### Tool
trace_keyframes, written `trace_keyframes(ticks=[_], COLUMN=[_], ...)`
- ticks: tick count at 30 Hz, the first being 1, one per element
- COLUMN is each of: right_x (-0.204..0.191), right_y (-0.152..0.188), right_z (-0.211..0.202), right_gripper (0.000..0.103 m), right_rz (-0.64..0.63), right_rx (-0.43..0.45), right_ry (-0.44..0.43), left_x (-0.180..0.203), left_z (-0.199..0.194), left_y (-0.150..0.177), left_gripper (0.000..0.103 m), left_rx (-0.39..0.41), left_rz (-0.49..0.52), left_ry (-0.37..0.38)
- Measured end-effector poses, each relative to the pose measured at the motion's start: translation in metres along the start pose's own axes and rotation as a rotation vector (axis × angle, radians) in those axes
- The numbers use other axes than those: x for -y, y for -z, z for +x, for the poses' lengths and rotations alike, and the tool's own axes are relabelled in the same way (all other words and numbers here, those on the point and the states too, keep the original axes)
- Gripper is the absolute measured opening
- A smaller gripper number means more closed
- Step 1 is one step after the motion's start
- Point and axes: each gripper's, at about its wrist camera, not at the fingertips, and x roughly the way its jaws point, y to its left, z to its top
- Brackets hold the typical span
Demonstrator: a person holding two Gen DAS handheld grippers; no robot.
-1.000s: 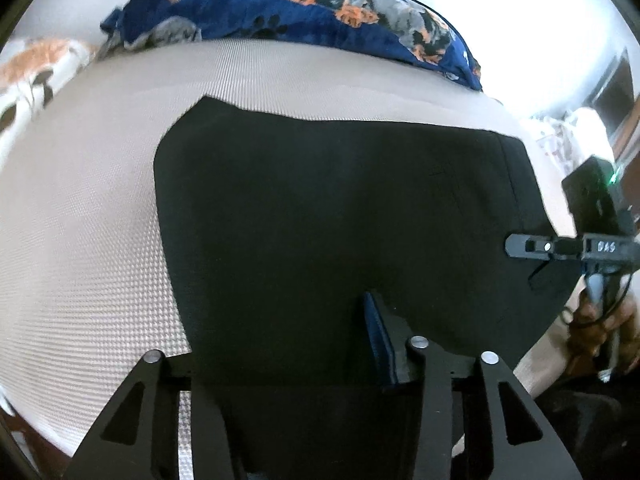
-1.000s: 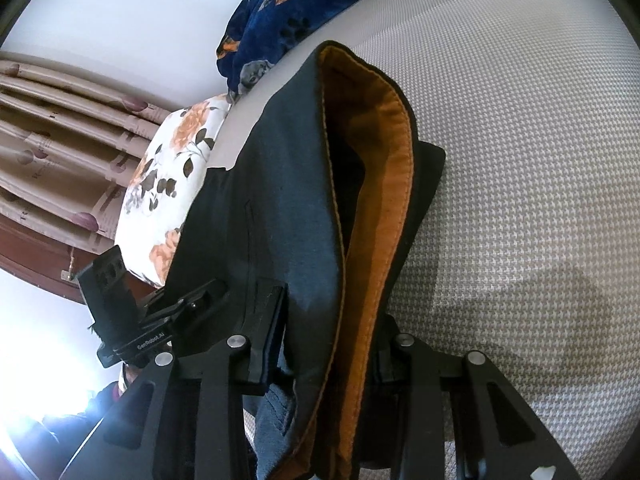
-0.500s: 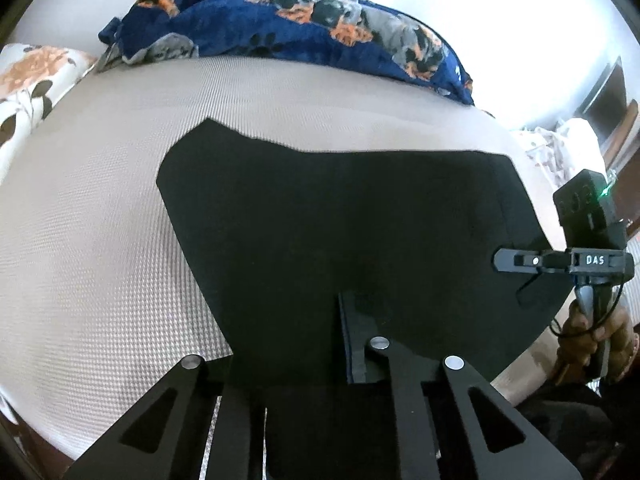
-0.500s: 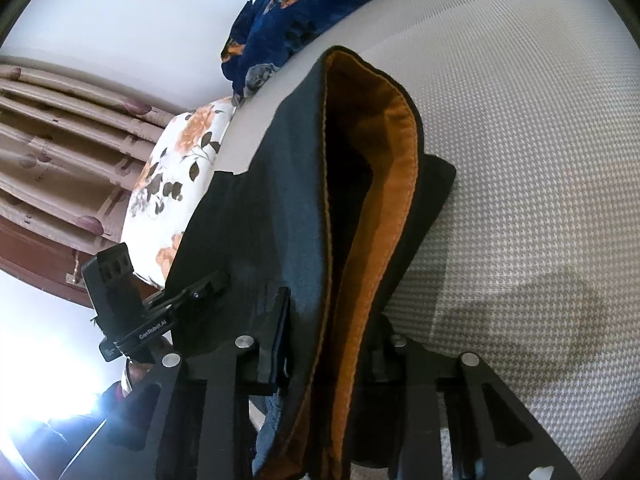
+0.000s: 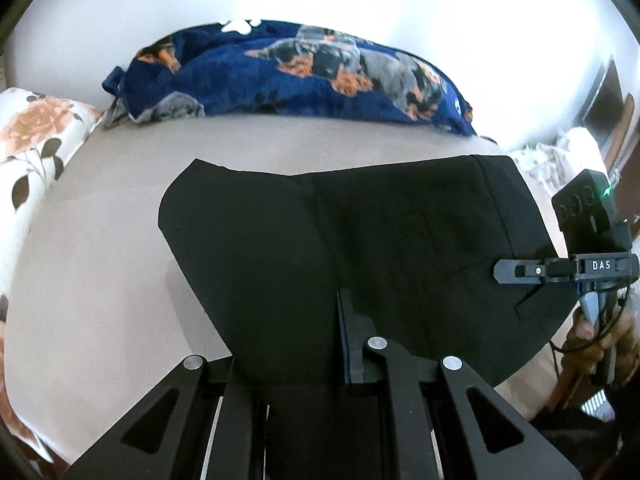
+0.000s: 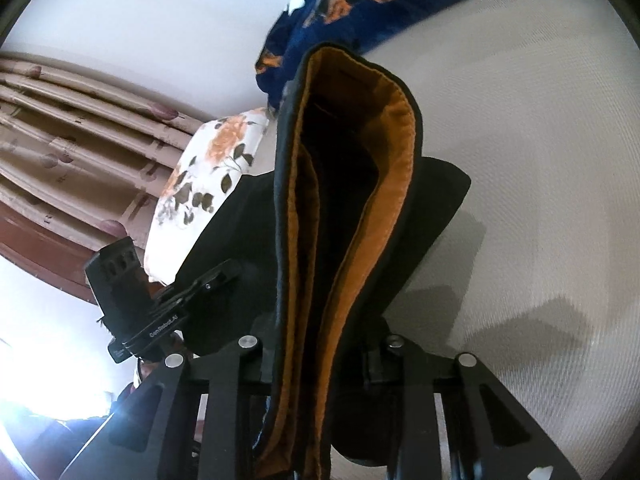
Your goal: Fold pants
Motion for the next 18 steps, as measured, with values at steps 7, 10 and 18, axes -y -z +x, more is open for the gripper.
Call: trace_keyframes(ticks=[7, 10, 18], right_x=[-0.007, -0.005, -0.001], right_y=[-0.039, -0.059, -0.109], right_z=[0.008, 0.014, 0.034], right_gripper=[0.025, 0.025, 0.025], right_rz=[-0.021, -0.018, -0.021], right_rx=[0.022, 0.035, 0.053], right_ry=[-0.017, -0.035, -0.057], left_x=[-0.019, -0.027, -0.052], left_z=[0.009, 0.017, 0.048], left_y=[-0.038, -0.054, -0.098], left_gripper=[0.013, 0.013, 0.013], left_rx=[0.044, 0.057, 0.082], left_rz=[0.003, 0.007, 0.013], left_ry=[-0.030, -0.043, -0.083])
